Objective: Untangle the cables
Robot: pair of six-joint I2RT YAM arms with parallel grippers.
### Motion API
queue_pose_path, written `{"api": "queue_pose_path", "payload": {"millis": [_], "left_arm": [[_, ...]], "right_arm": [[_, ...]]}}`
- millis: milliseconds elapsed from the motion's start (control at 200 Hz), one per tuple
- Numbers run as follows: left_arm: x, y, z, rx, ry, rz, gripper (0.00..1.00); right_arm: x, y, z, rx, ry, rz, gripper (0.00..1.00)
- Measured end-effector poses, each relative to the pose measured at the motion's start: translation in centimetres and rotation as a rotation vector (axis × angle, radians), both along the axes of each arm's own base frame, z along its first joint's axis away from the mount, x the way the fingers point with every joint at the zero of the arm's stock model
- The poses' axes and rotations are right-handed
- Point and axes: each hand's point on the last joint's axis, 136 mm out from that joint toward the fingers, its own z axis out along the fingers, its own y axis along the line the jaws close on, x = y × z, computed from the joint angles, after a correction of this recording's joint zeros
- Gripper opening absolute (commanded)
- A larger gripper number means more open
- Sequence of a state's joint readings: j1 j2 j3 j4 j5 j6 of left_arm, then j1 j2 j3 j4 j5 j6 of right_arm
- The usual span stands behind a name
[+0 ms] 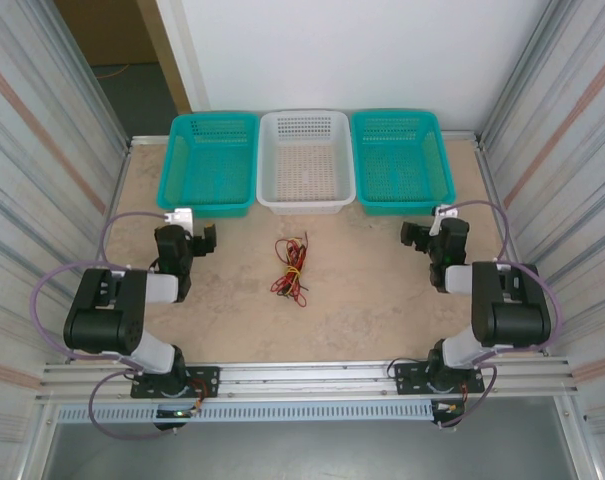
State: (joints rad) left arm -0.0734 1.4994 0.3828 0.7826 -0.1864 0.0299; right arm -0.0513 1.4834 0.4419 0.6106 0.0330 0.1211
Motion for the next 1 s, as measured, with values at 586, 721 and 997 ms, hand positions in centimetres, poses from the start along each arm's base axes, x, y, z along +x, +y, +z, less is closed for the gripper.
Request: {"api": "queue_pose_path", "payload": {"millis": [586,721,997], "left_arm": [[-3.1,-5.2,16.4,-0.197,0.03,0.091,0.95],[-7.4,-11.1,15.8,-0.324,0.152,-0.126,0.94],[-12.1,-17.6,12.4,-0.409,0.398,-0.35,0.93]], "right_arm": [[-10.1,0.6,7.8,0.25,0.175,-0.361,0.99],[-11.5,12.8,10.5,0.228,0.258,0.008,0.99],[-18.9,28.1,5.6,0.131,0.498,0.446,0.99]]}}
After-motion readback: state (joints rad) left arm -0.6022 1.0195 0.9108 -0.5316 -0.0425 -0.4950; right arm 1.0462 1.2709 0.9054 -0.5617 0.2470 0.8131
